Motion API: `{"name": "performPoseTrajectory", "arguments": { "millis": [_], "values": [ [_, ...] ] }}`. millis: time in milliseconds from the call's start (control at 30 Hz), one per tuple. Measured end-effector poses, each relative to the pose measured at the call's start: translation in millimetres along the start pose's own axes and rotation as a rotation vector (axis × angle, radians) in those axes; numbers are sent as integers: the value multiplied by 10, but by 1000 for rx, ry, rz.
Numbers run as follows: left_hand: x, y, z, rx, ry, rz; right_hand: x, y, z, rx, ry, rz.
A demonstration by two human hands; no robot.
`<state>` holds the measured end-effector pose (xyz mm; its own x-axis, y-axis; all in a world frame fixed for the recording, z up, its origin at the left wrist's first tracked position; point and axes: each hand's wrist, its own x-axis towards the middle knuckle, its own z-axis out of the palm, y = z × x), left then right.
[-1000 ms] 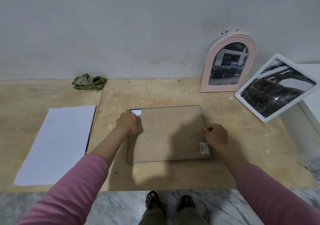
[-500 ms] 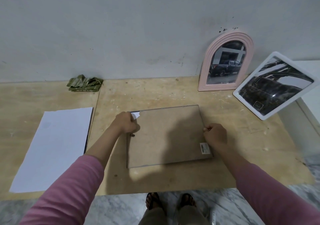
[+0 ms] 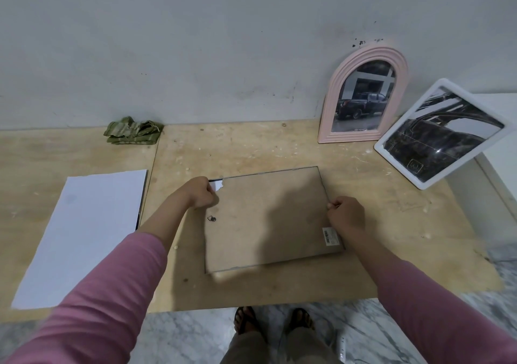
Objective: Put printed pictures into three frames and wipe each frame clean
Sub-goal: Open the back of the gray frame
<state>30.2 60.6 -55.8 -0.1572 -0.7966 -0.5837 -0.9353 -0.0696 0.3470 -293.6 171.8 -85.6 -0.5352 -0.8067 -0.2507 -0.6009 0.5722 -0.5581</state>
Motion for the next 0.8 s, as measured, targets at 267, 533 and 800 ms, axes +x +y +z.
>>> {"name": "performPoseTrajectory", "arguments": {
  "millis": [267, 533, 800],
  "values": [
    [36, -49, -39, -52, -46, 37, 10, 18, 14, -14, 7, -12],
    [66, -125, -74, -165, -120, 49, 19, 35, 28, -9, 17, -12],
    [1, -132, -4, -363, -48, 37, 43, 68, 30, 18, 11, 16]
  ]
}}
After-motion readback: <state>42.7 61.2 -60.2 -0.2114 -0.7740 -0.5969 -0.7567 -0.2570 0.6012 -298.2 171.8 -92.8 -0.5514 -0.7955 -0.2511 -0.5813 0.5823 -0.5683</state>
